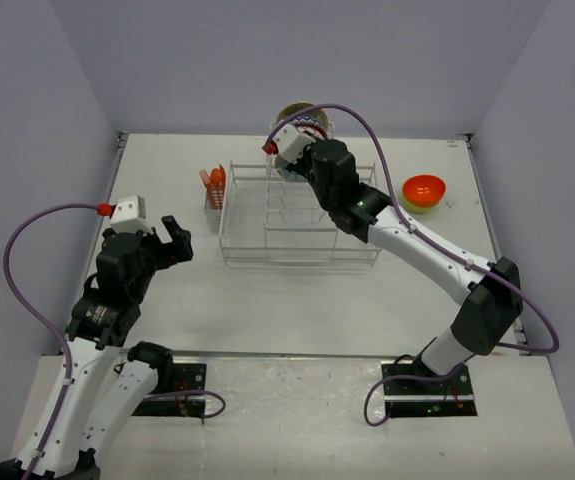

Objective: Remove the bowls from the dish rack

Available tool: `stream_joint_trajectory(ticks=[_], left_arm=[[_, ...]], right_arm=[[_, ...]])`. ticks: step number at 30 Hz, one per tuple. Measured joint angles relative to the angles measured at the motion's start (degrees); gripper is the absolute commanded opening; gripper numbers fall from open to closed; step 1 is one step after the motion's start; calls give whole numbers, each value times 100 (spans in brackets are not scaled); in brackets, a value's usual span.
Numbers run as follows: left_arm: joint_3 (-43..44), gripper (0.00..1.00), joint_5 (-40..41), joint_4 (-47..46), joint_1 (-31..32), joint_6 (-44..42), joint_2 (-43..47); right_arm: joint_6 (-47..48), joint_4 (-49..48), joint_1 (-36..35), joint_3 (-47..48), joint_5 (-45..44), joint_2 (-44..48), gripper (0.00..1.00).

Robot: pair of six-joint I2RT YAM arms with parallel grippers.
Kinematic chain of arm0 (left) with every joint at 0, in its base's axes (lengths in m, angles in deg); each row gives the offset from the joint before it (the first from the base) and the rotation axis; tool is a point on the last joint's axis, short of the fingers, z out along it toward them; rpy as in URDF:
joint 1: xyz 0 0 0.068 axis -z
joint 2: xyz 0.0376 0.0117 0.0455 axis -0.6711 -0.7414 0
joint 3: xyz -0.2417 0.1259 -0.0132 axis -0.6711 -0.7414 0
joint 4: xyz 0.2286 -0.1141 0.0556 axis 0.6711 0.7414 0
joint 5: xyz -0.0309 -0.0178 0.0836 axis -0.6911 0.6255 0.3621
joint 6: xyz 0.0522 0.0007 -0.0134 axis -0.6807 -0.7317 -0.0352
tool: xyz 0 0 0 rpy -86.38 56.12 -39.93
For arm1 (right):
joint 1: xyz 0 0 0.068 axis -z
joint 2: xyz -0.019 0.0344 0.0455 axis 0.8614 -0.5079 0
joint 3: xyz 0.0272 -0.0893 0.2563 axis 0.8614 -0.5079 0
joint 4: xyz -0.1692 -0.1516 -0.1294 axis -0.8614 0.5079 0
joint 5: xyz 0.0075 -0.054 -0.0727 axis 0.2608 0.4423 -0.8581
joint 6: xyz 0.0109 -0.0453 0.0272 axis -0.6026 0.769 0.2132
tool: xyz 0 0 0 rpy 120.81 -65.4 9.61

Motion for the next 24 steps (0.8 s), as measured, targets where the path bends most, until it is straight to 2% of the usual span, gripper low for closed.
stream_joint_trajectory(ticks=[5,11,15,19,24], left_arm=[[0,100,0,0,0,0,20],[0,100,-11,-2,0,0,31],[0,100,-26,-2,0,0,61],[0,100,-46,-2,0,0,81],[0,100,-55,-2,0,0,103]], right_arm=[[11,-160,0,-98,0,-76,24],[24,-334,0,-129,4,-76,17],[107,-424,9,-208,-31,-61,6],[162,-442,28,-275,-26,-20,1],[184,-518,26,-343,-7,17,0]])
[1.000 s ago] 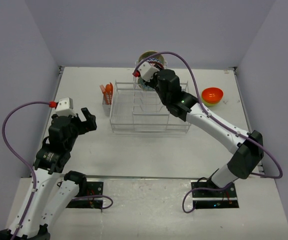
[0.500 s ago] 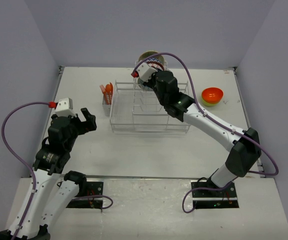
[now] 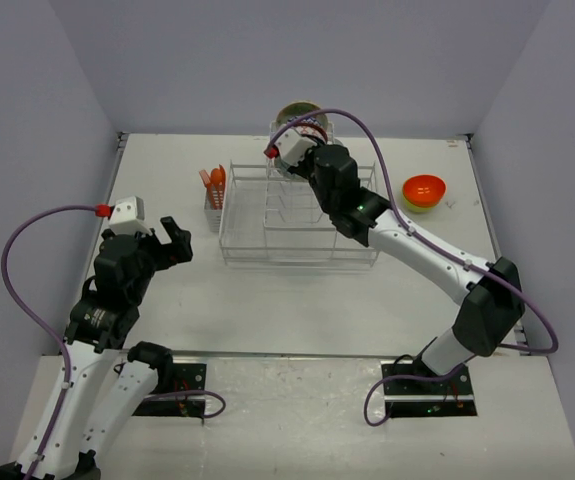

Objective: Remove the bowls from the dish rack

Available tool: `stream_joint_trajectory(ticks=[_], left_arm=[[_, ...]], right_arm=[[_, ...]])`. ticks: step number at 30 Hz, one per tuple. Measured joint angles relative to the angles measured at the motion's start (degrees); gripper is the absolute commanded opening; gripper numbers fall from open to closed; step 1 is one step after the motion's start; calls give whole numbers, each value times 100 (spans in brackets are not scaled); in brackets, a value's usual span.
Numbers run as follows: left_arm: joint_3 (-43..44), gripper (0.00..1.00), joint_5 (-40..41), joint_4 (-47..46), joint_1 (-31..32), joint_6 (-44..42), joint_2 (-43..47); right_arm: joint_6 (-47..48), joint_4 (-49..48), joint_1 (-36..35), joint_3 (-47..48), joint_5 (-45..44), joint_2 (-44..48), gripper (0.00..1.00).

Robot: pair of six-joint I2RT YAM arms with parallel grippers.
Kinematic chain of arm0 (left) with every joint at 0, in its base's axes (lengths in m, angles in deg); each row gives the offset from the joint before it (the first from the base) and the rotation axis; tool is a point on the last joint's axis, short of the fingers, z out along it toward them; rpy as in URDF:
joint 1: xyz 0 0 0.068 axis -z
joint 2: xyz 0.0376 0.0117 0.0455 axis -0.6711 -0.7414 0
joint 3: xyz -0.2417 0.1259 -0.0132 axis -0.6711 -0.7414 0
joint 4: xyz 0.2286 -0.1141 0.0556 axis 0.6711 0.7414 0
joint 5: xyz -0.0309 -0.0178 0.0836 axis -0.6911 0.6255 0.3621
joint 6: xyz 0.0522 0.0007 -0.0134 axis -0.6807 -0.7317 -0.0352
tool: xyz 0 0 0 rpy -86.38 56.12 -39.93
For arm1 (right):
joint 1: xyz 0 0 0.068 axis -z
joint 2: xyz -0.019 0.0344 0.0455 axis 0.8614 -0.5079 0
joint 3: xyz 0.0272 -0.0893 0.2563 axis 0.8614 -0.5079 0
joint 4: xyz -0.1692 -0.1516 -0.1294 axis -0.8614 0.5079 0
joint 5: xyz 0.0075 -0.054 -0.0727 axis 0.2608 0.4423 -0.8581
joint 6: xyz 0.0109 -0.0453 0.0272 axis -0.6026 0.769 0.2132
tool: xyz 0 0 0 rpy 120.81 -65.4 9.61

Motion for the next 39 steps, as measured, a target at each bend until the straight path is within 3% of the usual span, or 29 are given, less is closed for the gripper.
stream_joint_trajectory(ticks=[39], left_arm=[[0,100,22,0,-4,0,-127]], right_arm=[[-372,315,-52,-269,332,970,0]])
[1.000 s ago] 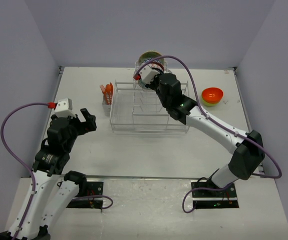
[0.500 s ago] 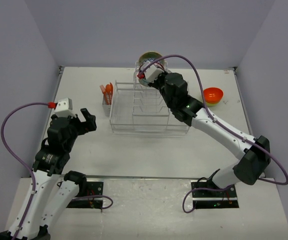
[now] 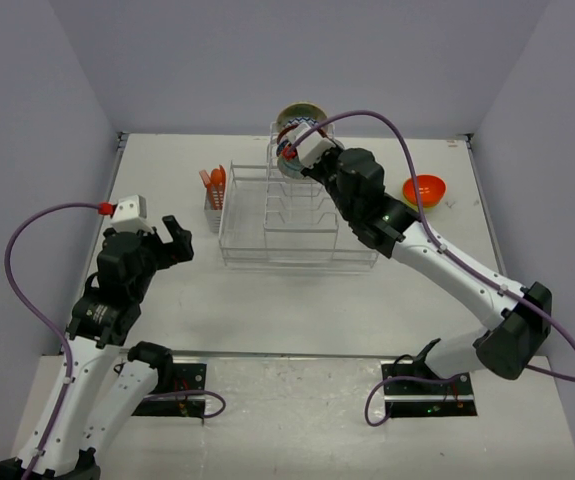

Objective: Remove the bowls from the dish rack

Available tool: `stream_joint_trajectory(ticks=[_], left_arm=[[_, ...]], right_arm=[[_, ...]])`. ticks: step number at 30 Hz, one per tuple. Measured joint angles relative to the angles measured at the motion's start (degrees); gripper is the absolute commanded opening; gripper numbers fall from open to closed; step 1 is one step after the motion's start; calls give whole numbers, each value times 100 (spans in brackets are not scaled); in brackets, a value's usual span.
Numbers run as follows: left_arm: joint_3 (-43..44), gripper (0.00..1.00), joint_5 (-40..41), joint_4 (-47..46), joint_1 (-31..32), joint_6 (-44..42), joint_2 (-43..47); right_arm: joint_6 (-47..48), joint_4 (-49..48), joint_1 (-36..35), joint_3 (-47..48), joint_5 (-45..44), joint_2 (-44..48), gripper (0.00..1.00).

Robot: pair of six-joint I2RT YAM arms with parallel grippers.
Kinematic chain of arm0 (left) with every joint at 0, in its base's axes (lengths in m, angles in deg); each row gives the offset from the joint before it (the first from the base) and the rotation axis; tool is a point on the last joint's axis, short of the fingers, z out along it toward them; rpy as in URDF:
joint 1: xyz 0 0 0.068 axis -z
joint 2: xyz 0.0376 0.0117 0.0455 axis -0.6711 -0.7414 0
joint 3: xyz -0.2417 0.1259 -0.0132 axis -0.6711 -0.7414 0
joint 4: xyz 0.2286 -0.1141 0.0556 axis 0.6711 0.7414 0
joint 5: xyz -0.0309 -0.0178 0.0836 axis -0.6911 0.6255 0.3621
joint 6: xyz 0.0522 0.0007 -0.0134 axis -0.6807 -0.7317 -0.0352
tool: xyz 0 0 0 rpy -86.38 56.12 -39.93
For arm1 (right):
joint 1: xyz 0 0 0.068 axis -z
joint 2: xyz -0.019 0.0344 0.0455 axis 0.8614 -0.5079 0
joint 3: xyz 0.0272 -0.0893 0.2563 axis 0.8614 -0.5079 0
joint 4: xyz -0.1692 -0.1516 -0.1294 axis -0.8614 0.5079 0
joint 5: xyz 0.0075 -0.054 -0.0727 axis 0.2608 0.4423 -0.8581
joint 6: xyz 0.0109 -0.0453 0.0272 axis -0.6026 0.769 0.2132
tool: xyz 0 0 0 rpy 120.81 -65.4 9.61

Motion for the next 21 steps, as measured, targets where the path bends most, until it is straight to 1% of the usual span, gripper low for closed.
stream_joint_trajectory(ticks=[4,7,9,11,14,15,19,20,21], left_arm=[[0,100,-4,0,0,0,-22],[0,100,-52,0,0,-31,-11],[42,100,-111,28,0,-48,4],[271,100,-221,146,-7,-44,-39],[999,100,-435,225,-9,-44,-286],[1364,100,-579,271,-11,-39,-435],[3167,100,-1379,258,-9,-42,-1370],[3545,100,-1447,210,-7,-44,-1600],[4054,100,-1523,356,48,-57,-1932]], right_arm=[[-374,229,-4,4,118,83,0],[-905,756,-7,96,343,337,0],[-1416,1270,-9,393,525,507,0],[-1991,1805,-11,916,610,568,0],[-2986,2516,-20,1845,527,516,0],[-3346,2804,-15,2179,466,470,0],[-4395,3858,111,3373,450,81,0],[-4623,4109,144,3689,455,-87,0],[-4837,4435,173,4048,492,-293,0]])
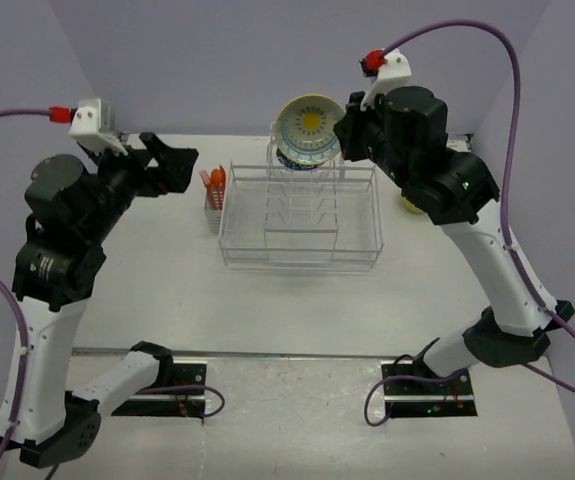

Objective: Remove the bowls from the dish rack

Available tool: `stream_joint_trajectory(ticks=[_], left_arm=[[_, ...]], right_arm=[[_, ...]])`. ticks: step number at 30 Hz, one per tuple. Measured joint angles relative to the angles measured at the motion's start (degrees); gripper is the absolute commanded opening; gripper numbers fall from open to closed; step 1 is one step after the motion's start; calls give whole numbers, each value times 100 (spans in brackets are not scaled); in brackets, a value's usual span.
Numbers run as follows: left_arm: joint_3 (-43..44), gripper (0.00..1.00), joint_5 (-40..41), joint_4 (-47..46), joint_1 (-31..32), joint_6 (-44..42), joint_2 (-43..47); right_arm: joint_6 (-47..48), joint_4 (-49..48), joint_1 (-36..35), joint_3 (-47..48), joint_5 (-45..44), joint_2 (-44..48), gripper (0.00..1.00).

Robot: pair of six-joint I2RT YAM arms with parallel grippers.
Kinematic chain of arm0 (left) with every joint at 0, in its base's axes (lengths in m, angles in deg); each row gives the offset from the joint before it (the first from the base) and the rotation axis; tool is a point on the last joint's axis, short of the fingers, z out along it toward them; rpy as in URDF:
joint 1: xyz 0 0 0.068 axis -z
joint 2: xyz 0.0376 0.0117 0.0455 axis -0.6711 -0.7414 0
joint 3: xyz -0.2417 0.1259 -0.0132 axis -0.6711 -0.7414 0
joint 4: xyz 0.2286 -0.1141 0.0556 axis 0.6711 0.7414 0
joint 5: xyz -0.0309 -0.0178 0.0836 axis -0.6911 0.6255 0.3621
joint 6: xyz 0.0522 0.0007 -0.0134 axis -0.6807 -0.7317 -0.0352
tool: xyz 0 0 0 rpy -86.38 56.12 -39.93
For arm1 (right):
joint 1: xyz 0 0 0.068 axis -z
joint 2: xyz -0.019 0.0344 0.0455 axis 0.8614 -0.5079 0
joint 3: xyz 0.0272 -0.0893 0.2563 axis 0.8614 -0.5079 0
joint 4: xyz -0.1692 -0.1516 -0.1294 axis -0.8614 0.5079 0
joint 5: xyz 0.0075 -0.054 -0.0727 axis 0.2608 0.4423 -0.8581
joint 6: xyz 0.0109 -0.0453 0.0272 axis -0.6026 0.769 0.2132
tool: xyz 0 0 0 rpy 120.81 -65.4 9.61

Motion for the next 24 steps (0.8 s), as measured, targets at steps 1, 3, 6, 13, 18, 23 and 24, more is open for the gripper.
stream_joint_trajectory(ticks=[1,3,6,13,18,23,24], left_arm=[[483,100,-61,66,105,-20,-328],[1187,100,-61,118,455,-111,-874],[1578,100,-85,225,1174,-269,-1388],[1558,95,463,444,2457,-632,-2052],[1491,79,1469,619,3130,-765,-2352],[1550,43,2227,894,3432,-785,-2802],[1552,31,2330,940,3480,-750,-2885]], right_arm=[[-192,269,17,313,46,-197,0],[-555,662,26,691,199,-522,0],[-1001,1126,24,490,457,-651,0],[-1504,1617,22,-389,702,-568,0],[-1585,1657,20,-457,772,-376,0],[-1585,1652,7,-457,841,-68,0],[-1582,1652,4,-457,861,-28,0]])
